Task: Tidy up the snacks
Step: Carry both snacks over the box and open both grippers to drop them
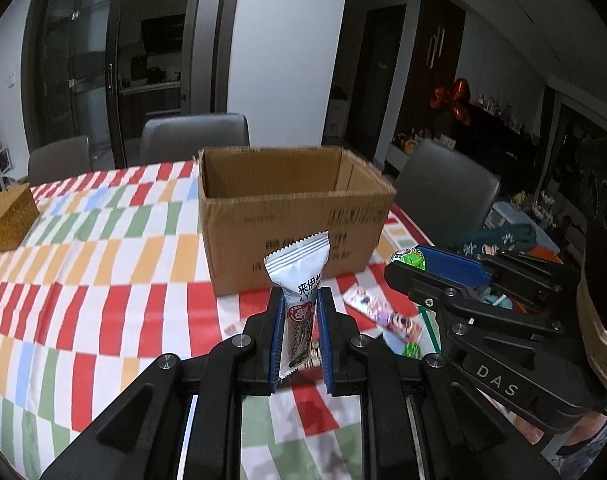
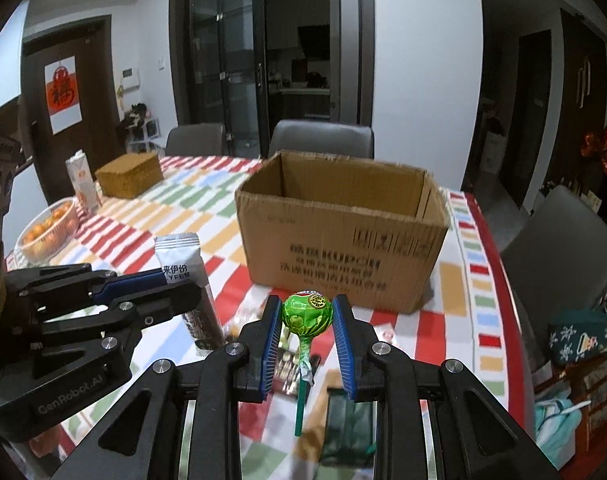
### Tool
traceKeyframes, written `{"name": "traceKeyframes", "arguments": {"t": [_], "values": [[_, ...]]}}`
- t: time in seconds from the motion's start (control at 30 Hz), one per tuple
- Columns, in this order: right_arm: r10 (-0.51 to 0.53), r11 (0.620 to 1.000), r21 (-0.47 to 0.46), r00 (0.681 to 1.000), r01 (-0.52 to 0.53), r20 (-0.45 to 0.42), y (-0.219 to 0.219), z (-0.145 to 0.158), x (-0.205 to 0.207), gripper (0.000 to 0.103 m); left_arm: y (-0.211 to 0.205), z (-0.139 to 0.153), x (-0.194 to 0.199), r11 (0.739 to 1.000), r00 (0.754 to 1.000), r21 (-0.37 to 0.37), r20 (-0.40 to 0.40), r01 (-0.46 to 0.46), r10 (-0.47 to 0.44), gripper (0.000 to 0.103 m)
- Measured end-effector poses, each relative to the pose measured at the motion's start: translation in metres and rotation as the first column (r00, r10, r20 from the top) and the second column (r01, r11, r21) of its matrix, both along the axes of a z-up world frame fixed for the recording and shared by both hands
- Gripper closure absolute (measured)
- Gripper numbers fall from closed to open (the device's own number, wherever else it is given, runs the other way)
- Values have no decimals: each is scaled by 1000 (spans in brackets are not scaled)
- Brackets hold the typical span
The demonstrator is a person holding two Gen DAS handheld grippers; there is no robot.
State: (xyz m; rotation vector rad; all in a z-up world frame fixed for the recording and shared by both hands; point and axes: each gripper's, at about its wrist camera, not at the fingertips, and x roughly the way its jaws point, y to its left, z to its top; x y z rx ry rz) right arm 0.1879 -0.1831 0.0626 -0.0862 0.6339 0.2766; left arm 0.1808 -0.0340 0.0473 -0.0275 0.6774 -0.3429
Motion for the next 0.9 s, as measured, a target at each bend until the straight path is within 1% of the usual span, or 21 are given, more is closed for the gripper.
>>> {"name": "traceKeyframes", "arguments": {"t": [0.33, 0.5, 0.67, 0.9], "values": [[-34, 999, 30, 997, 32, 68, -6, 34, 28, 76, 2, 33, 31, 1000, 998, -20, 57, -17, 18, 86], [-43, 998, 38, 995, 40, 93, -7, 50, 45, 76, 1, 47, 46, 1000, 997, -16, 81, -15, 16, 86], [-50, 998, 34, 993, 47, 107, -7, 61, 64, 76, 2, 60, 70, 1000, 995, -4, 95, -11, 11, 86], [-54, 998, 25, 994, 52, 91, -5, 65, 99, 76, 3, 67, 105, 1000, 994, 22, 111, -15, 13, 86]]}}
